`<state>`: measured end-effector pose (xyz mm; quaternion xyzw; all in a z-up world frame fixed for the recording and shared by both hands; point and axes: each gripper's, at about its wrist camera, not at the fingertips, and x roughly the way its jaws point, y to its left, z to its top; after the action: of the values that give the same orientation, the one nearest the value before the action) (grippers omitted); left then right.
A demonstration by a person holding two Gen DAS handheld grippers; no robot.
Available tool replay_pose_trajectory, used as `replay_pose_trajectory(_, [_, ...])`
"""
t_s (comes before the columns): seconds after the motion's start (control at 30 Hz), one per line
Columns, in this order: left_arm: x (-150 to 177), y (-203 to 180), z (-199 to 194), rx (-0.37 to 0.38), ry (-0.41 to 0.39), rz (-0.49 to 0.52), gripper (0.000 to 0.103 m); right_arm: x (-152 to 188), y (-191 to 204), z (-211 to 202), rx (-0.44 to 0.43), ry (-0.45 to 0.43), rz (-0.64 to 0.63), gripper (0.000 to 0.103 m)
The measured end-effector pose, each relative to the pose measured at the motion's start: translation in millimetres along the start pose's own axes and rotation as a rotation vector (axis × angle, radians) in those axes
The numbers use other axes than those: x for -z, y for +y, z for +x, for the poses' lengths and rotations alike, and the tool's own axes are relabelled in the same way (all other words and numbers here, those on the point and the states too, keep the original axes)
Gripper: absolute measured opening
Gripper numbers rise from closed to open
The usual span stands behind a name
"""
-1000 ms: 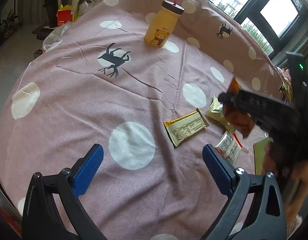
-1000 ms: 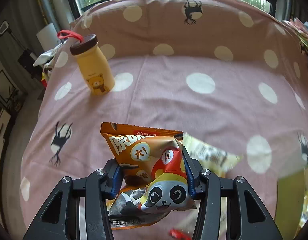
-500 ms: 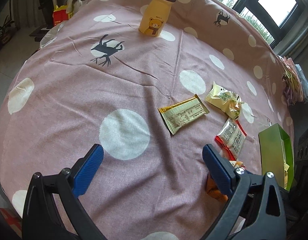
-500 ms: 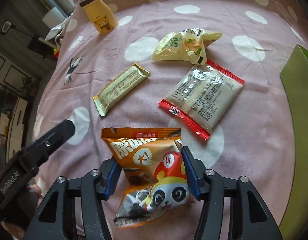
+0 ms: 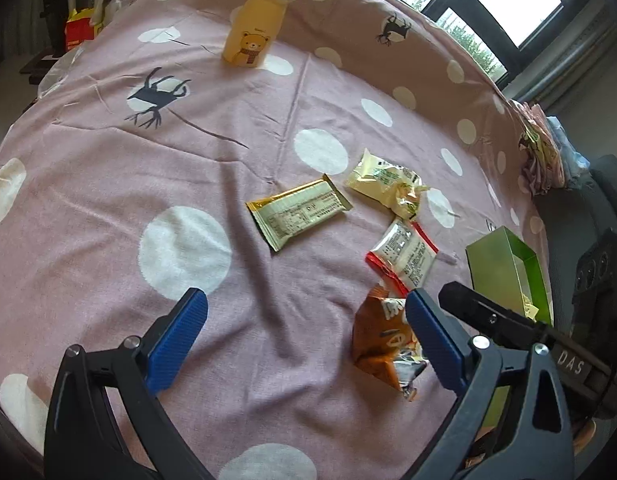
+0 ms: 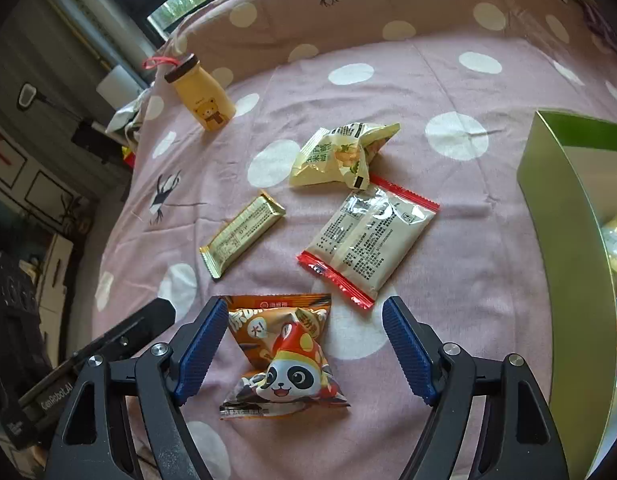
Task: Organize snacks
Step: 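Grasp the orange panda-print snack bag with the right tool, then lift the panda-print bag and carry it over the green box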
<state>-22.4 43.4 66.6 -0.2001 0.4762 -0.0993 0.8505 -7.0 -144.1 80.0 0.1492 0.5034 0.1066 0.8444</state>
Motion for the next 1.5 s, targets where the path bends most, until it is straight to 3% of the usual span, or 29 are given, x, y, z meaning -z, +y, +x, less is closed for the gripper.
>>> replay_pose_trajectory(0.27, [13, -27, 18, 0.024, 0.074, 0.119, 0.1, -3, -14, 0, -0.148, 0.01, 0.1, 0.08])
replay_pose_trajectory(0.43, [22, -36, 41, 0.033, 0.148, 0.133, 0.1, -1, -16, 15, -0.218, 0.074, 0.128, 0.08])
replay_pose_trajectory(0.57, [23, -37, 50, 0.025, 0.172, 0.131, 0.1, 1, -16, 29, -0.244, 0.124, 0.152, 0.08])
replay_pose_trajectory(0.7, [24, -35, 54, 0.04, 0.177, 0.116, 0.099, 4, -16, 41, -0.216, 0.156, 0.164, 0.08])
replay_pose_trajectory(0.77, [25, -37, 54, 0.045, 0.173, 0.131, 0.091, 4, -14, 47, -0.209, 0.164, 0.165, 0.079])
replay_pose_trajectory(0.8, [26, -38, 53, 0.06, 0.169, 0.136, 0.087, 4, -14, 49, -0.209, 0.168, 0.164, 0.073])
replay_pose_trajectory(0.87, [27, -41, 53, 0.123, 0.182, 0.126, 0.062, 4, -13, 53, -0.219, 0.182, 0.164, 0.066])
replay_pose_trajectory(0.9, [27, -43, 53, 0.147, 0.184, 0.124, 0.058, 4, -12, 54, -0.235, 0.184, 0.167, 0.063])
replay_pose_trajectory(1.17, [25, -57, 19, 0.155, 0.004, 0.207, 0.057, 2, 3, 29, -0.26, 0.069, 0.081, 0.061])
replay_pose_trajectory(1.5, [24, -67, -7, 0.167, -0.131, 0.252, 0.056, 0, 19, -9, -0.3, -0.068, 0.001, 0.061])
